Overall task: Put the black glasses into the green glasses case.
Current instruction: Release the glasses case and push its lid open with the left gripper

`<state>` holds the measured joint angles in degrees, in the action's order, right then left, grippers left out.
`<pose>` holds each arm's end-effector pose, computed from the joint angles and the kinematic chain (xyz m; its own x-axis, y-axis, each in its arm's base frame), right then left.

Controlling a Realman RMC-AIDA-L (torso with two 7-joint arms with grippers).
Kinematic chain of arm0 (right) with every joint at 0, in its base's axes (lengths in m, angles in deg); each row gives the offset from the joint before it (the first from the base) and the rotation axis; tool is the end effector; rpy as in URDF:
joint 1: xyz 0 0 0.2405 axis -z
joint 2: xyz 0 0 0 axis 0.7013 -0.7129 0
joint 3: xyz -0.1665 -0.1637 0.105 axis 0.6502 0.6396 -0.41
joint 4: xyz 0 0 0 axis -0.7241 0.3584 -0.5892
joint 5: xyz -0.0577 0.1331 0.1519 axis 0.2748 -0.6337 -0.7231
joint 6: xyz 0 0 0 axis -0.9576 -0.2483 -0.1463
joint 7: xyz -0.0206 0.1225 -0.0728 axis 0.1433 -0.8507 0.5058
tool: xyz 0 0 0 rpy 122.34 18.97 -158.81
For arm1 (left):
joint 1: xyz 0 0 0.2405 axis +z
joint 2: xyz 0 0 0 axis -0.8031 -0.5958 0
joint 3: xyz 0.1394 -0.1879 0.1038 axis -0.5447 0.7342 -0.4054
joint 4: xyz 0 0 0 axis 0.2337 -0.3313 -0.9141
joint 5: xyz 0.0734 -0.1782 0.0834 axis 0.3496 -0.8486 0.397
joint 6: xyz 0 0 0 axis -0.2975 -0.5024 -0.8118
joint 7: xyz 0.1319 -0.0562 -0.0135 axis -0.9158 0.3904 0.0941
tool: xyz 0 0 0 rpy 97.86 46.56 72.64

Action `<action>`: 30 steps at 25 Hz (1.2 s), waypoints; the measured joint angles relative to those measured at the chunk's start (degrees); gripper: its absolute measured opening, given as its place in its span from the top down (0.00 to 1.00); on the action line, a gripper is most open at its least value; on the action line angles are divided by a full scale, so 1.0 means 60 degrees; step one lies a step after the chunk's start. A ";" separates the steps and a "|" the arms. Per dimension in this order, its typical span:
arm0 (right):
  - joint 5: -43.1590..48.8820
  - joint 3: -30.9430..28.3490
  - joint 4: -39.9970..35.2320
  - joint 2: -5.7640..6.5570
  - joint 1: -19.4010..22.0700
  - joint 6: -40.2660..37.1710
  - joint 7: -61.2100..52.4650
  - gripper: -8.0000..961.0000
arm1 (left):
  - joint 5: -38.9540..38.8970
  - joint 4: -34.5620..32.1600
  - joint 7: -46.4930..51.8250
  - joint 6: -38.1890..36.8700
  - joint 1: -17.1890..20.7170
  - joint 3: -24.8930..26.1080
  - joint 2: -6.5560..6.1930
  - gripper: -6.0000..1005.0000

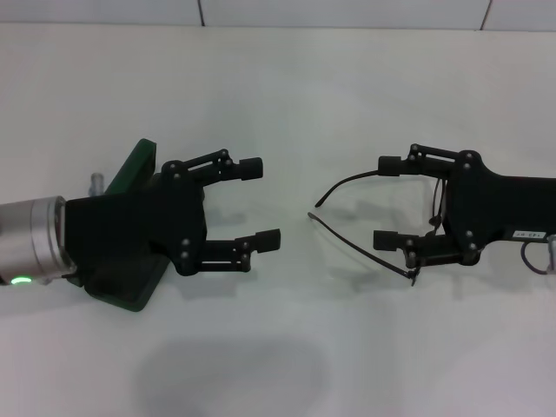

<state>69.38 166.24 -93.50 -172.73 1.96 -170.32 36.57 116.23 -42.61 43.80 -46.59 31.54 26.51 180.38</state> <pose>0.2166 0.3275 -0.0201 0.7698 0.0763 -0.6337 -0.0026 -0.9924 -0.1227 -0.2588 0.2765 0.0010 0.7251 0.0248 0.6882 0.1823 -0.9706 -0.1572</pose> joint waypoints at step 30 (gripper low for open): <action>0.0311 0.0002 -0.0021 -0.0079 0.0165 -0.0007 0.0030 0.11 | 0.6775 -0.5796 1.0950 0.1721 0.0044 0.2447 -0.0142 0.13</action>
<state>71.24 166.25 -93.62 -173.20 2.95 -170.36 36.75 156.88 -77.39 109.50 -36.26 31.80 41.19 179.53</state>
